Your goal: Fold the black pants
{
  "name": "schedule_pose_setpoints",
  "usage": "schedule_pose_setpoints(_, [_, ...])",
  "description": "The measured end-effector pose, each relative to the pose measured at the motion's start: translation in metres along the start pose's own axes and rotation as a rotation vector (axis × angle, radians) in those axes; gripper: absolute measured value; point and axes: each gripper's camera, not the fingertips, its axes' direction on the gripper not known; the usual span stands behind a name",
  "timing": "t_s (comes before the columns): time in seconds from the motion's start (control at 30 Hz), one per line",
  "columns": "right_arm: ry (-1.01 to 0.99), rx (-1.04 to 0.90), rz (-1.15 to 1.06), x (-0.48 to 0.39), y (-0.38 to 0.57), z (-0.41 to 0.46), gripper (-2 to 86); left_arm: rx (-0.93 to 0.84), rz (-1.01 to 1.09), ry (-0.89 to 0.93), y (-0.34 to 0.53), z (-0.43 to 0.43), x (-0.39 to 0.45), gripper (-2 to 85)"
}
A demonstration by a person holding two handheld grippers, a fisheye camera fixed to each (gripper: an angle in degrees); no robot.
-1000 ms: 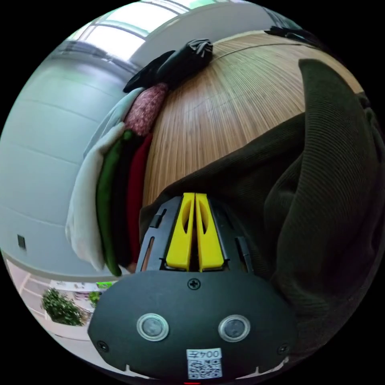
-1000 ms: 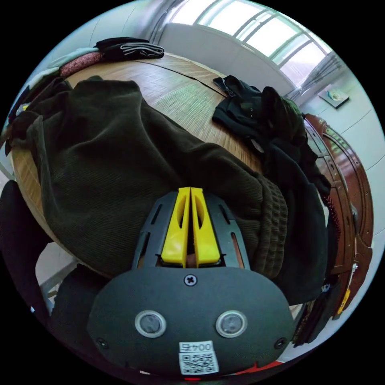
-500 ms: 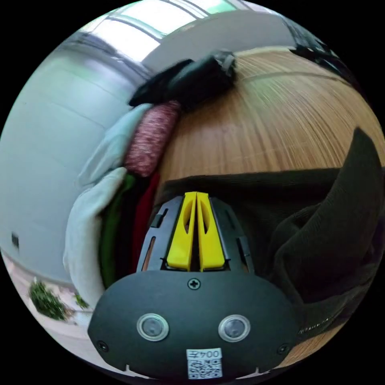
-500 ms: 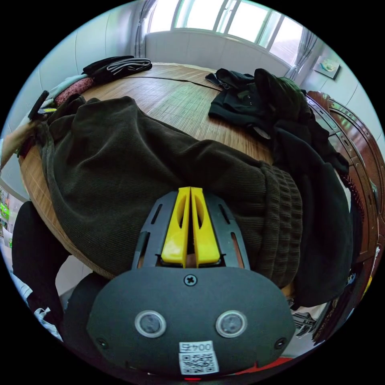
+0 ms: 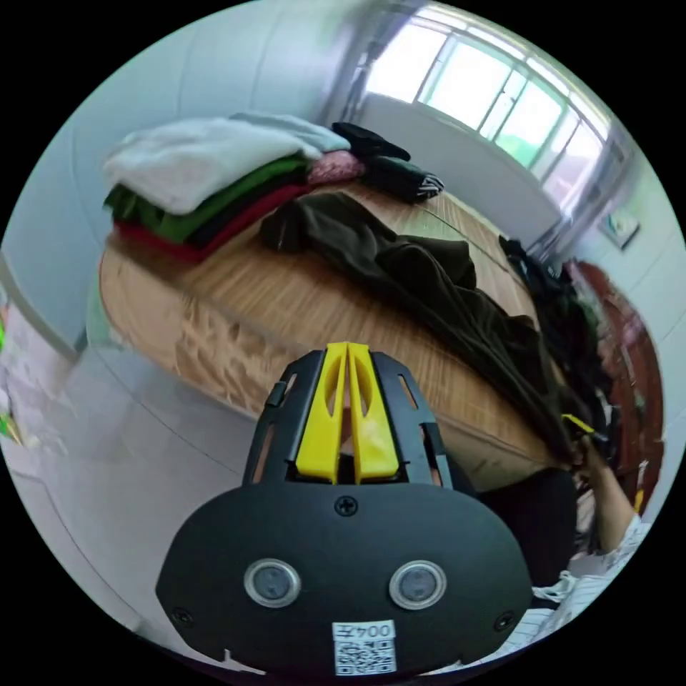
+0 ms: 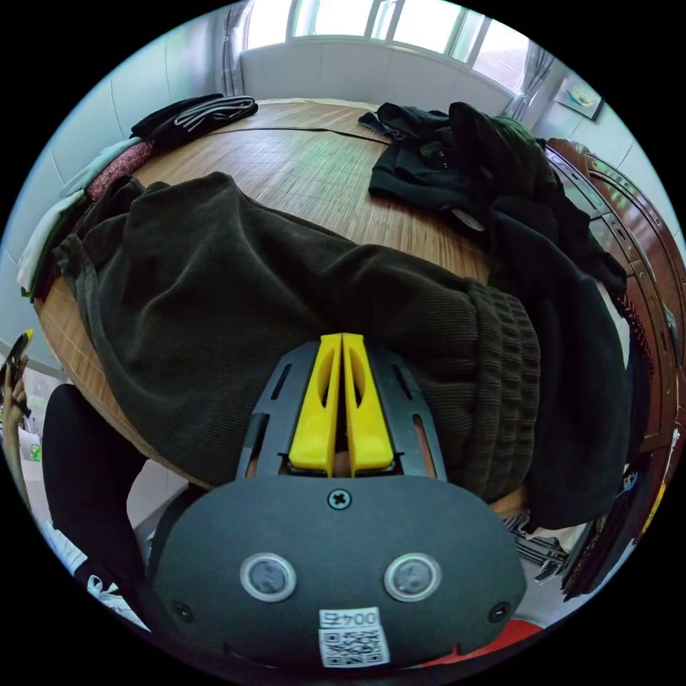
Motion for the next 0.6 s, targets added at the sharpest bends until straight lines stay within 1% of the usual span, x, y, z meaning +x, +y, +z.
schedule_pose_setpoints(0.07, [-0.009,-0.028,0.001,0.011,-0.002,-0.01,-0.5,-0.002,-0.063,0.029,0.029,-0.032,-0.017,0.4])
schedule_pose_setpoints(0.13, [-0.067,-0.063,0.058,0.03,-0.006,-0.027,-0.5,-0.004,-0.106,0.024,0.052,-0.061,-0.027,0.5])
schedule_pose_setpoints(0.17, [-0.148,-0.041,0.122,0.045,-0.004,-0.047,-0.4,-0.008,-0.122,0.037,0.062,-0.076,-0.031,0.5])
schedule_pose_setpoints(0.2, [-0.257,0.063,0.193,0.059,0.006,-0.074,-0.2,-0.01,-0.131,0.048,0.069,-0.09,-0.032,0.6])
schedule_pose_setpoints(0.23, [-0.328,0.121,0.224,0.066,0.013,-0.087,0.0,-0.011,-0.131,0.051,0.071,-0.096,-0.032,0.7])
schedule_pose_setpoints(0.27, [-0.476,0.201,0.278,0.077,0.027,-0.107,0.4,-0.017,-0.124,0.055,0.073,-0.105,-0.03,0.9])
schedule_pose_setpoints(0.3, [-0.605,0.244,0.329,0.086,0.041,-0.12,1.5,-0.028,-0.112,0.056,0.072,-0.111,-0.025,1.3])
schedule_pose_setpoints(0.33, [-0.661,0.262,0.348,0.088,0.049,-0.125,2.1,-0.035,-0.105,0.057,0.069,-0.113,-0.021,1.5])
schedule_pose_setpoints(0.4, [-0.876,0.327,0.428,0.098,0.08,-0.131,3.9,-0.05,-0.059,0.069,0.051,-0.115,-0.002,2.8])
schedule_pose_setpoints(0.43, [-0.931,0.347,0.452,0.101,0.088,-0.131,4.2,-0.054,-0.045,0.073,0.044,-0.115,0.004,3.3])
schedule_pose_setpoints(0.5, [-1.128,0.434,0.53,0.114,0.115,-0.126,4.2,-0.076,-0.016,0.088,0.007,-0.108,0.023,5.8])
schedule_pose_setpoints(0.57, [-1.216,0.45,0.538,0.122,0.127,-0.122,2.9,-0.08,-0.04,0.114,-0.027,-0.101,0.03,7.2])
schedule_pose_setpoints(0.6, [-1.255,0.445,0.531,0.127,0.132,-0.12,1.6,-0.084,-0.085,0.135,-0.052,-0.095,0.03,7.8])
